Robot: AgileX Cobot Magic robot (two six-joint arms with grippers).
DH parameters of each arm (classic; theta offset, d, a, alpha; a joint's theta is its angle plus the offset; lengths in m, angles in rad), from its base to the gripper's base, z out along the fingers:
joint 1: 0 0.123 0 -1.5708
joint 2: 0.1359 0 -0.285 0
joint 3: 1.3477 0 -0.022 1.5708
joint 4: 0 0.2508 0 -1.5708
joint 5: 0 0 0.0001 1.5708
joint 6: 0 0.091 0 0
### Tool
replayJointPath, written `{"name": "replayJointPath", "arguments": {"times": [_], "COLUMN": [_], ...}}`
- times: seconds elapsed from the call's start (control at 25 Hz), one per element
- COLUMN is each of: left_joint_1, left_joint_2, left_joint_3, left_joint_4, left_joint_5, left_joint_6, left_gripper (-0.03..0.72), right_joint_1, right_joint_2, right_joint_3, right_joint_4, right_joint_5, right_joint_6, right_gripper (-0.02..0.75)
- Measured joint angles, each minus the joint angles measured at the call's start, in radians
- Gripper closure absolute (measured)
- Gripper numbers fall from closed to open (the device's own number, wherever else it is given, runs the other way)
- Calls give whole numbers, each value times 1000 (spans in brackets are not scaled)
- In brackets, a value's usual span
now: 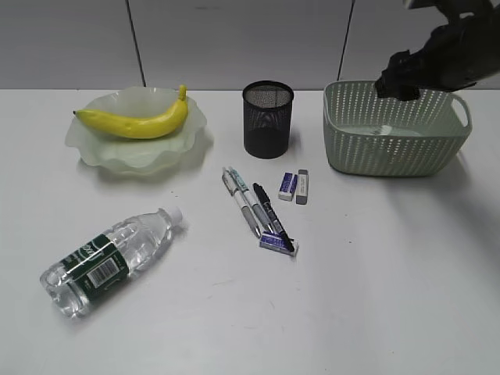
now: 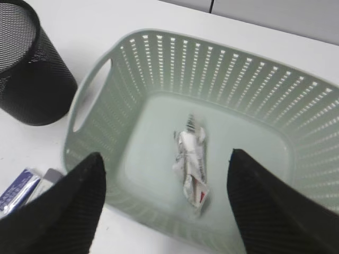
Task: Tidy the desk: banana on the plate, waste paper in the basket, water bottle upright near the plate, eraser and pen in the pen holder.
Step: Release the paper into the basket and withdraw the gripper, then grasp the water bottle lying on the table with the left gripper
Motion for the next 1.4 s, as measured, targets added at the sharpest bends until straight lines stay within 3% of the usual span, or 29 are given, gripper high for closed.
{"name": "replayJointPath", "arguments": {"times": [0.36,0.48,0.96,1.4], "left_joint_1": [0,0,0,0], "left_joint_2": [0,0,0,53], "left_joint_3": [0,0,0,-5], "left_joint_4": [0,0,0,-42], "left_joint_5": [0,0,0,-14], "left_joint_6": [0,0,0,29], "left_gripper": [379,379,379,379], "right_joint_1": [0,0,0,0], "right_joint_2": [-236,-341,-940,-1529], "right_joint_3": [1,41,405,650], "right_joint_4": [-24,-59,-126,-210], "right_joint_5": [521,627,835,840], "right_joint_6": [100,135,196,249], "right_gripper": [197,197,199,199]}}
